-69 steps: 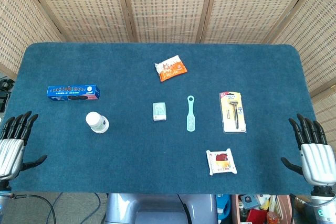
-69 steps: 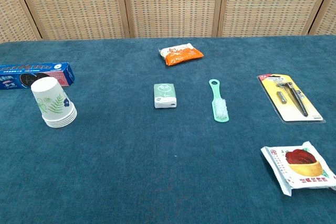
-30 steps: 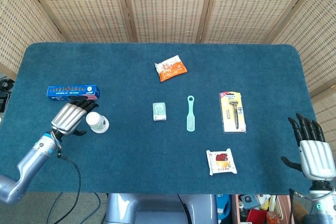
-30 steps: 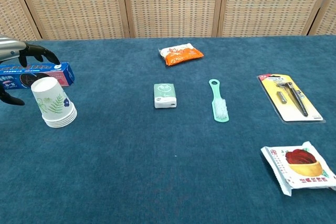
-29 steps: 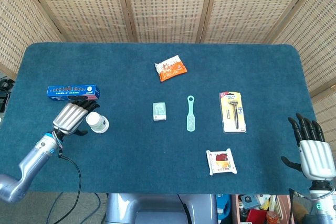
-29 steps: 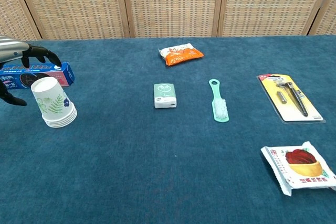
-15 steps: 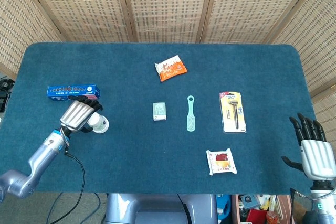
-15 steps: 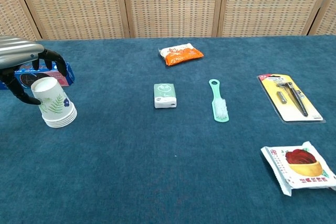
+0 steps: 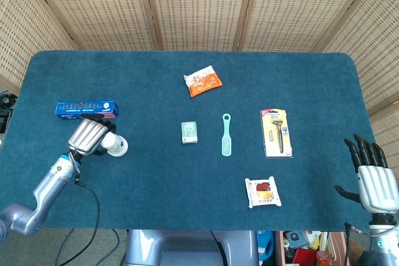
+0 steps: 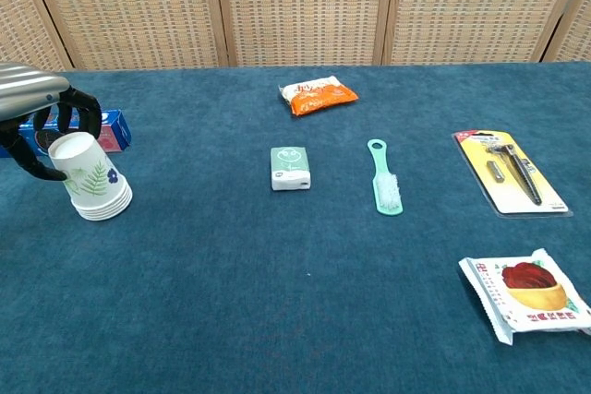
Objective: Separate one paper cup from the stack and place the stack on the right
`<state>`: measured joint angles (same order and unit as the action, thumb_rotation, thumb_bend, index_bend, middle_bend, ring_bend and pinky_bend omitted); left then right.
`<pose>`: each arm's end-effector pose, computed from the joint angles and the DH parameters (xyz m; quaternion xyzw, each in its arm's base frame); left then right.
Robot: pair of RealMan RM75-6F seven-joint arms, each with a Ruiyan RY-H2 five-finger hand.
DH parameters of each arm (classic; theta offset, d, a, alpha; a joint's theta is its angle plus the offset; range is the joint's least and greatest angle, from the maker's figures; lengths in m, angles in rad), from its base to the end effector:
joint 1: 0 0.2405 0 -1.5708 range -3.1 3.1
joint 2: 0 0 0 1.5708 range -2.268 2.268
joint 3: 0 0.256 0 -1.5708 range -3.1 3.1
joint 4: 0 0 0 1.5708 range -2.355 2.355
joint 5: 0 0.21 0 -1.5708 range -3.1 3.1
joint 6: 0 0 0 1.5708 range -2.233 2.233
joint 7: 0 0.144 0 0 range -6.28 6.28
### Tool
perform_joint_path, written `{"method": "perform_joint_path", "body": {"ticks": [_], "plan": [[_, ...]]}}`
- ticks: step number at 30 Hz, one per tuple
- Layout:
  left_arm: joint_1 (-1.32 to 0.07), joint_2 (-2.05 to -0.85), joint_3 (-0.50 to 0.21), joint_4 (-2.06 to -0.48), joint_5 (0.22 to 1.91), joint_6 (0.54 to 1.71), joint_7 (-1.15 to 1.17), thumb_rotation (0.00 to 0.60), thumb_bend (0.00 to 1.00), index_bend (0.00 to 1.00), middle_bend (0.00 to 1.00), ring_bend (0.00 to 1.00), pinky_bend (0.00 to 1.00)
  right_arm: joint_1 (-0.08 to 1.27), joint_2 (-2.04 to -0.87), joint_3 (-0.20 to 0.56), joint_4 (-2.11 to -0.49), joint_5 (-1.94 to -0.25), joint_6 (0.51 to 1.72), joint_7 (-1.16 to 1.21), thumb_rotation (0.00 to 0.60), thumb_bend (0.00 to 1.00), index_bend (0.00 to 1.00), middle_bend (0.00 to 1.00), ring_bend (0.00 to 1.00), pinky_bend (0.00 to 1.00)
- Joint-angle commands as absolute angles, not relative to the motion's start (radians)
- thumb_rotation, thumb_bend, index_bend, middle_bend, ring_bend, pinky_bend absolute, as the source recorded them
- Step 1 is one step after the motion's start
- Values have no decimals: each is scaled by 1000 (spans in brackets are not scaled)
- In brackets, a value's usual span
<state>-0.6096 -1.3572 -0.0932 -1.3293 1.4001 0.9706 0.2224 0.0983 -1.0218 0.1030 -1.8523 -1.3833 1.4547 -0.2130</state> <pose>-0.2413 0.3423 0.0538 -0.7817 -0.2716 -0.2929 0.4790 -0.2784 -0.1912 0.1759 0.5827 -0.3857 0.3591 0.6187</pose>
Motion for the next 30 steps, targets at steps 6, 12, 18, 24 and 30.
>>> {"method": "perform_joint_path", "body": {"ticks": [6, 12, 18, 24, 30], "plan": [[-574, -1308, -135, -1386, 1401, 1070, 43, 600, 214, 482, 449, 445, 516, 100, -1023, 101, -1853, -1382, 1451, -217, 600, 0, 0, 0, 0, 0], [-535, -1273, -198, -1478, 1377, 1119, -372, 600, 215, 507, 476, 453, 516, 102, -1033, 105, -1835, -1407, 1464, -199, 600, 0, 0, 0, 0, 0], [-529, -1258, -239, -1568, 1365, 1086, -759, 600, 214, 526, 499, 473, 520, 121, -1109, 115, -1686, -1569, 1551, -93, 600, 0, 43, 73, 0, 0], [-612, -1302, -287, -1616, 1320, 951, -943, 600, 214, 526, 499, 473, 521, 190, -1169, 127, -1484, -1744, 1623, 59, 600, 0, 175, 182, 31, 0], [-685, -1374, -325, -1599, 1270, 852, -1021, 600, 218, 526, 499, 473, 520, 247, -1190, 139, -1389, -1810, 1640, 118, 600, 0, 238, 229, 92, 27]]}}
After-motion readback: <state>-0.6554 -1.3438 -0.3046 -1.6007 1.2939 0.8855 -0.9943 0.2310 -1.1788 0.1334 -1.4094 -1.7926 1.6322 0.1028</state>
